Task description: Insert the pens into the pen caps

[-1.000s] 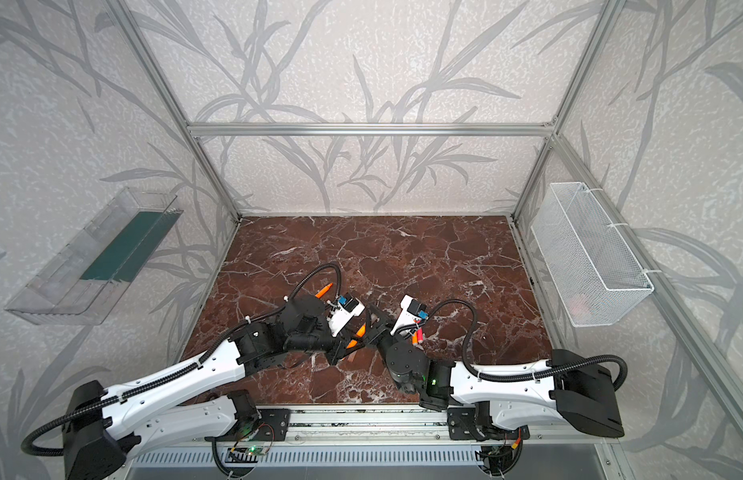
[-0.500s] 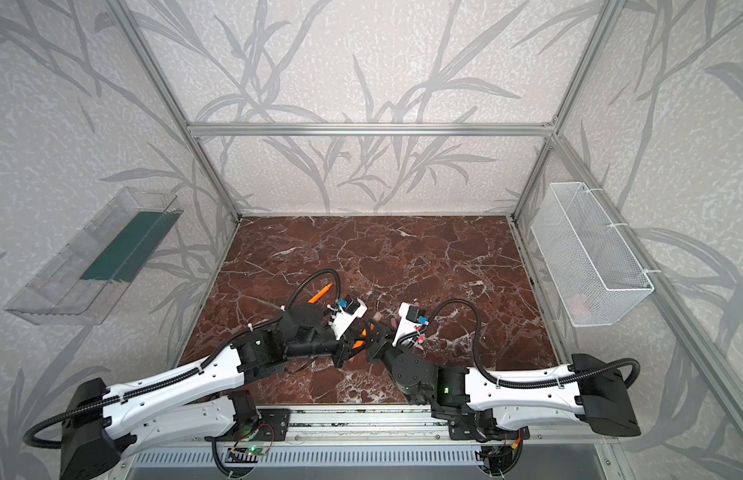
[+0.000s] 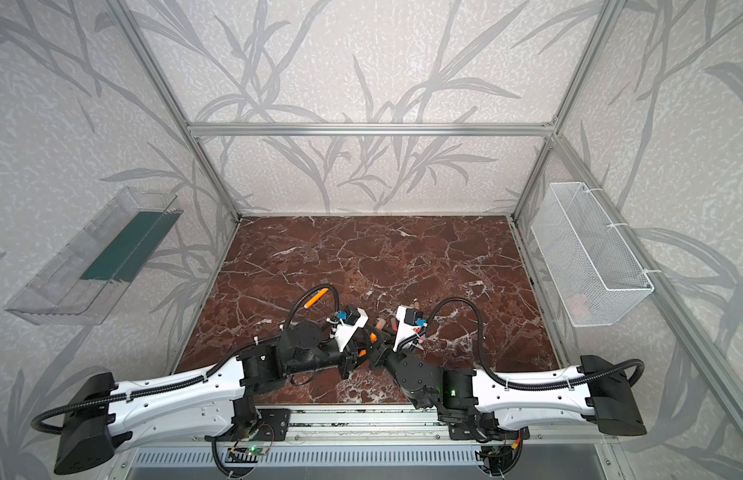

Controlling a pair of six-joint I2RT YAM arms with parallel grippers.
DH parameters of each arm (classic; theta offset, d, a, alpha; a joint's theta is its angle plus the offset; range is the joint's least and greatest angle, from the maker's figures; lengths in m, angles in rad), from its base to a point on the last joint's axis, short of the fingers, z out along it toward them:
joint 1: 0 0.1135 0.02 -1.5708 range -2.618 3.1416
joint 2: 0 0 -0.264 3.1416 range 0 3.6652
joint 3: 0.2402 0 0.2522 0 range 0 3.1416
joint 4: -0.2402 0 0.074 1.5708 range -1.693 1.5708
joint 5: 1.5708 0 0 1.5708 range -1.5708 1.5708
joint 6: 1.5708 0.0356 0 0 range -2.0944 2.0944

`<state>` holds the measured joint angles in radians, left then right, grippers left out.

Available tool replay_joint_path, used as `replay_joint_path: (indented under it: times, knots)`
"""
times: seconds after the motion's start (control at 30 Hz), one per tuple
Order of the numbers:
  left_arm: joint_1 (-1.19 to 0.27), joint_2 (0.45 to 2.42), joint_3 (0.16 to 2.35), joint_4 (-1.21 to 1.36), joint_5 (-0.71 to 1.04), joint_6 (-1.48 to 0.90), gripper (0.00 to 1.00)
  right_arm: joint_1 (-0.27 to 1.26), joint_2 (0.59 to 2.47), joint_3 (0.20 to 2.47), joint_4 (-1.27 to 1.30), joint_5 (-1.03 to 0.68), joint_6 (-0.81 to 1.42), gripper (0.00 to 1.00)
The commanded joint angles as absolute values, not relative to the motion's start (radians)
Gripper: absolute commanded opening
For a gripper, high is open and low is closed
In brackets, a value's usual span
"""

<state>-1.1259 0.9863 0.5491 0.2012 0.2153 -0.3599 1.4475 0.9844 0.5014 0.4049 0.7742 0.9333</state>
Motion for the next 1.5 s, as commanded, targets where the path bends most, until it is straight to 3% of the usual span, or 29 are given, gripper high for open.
replay_joint_path:
  times: [0.0, 0.13, 0.27, 0.43, 0.53, 0.77, 0.93, 1.17, 1.47]
  knots:
    - [-1.138, 0.946, 0.556, 0.383, 0.25, -0.362, 0.0, 1.449, 0.989, 0.476, 0.329, 0.727, 0.93, 0.3]
    - [-1.141, 0.954, 0.558, 0.374, 0.22, -0.362, 0.0, 1.449, 0.998, 0.479, 0.324, 0.708, 0.934, 0.13]
    - [-1.14, 0.951, 0.556, 0.324, 0.112, -0.37, 0.0, 1.447, 0.999, 0.485, 0.293, 0.736, 0.934, 0.05]
    - [-1.137, 0.897, 0.512, 0.203, -0.125, -0.407, 0.24, 1.424, 0.969, 0.497, 0.136, 0.825, 0.944, 0.03]
    - [-1.112, 0.857, 0.503, 0.068, -0.252, -0.437, 0.39, 1.355, 0.96, 0.5, 0.029, 0.794, 0.972, 0.01]
    - [-0.893, 0.732, 0.496, -0.205, -0.315, -0.492, 0.53, 1.198, 1.02, 0.559, -0.113, 0.64, 0.918, 0.01]
    - [-0.769, 0.643, 0.488, -0.323, -0.381, -0.496, 0.67, 1.126, 1.203, 0.7, -0.237, 0.509, 0.83, 0.01]
    - [-0.646, 0.668, 0.47, -0.334, -0.334, -0.522, 0.71, 1.089, 1.472, 0.894, -0.351, 0.413, 0.747, 0.01]
    - [-0.512, 0.842, 0.473, -0.26, -0.181, -0.543, 0.7, 1.044, 1.701, 1.079, -0.463, 0.35, 0.711, 0.01]
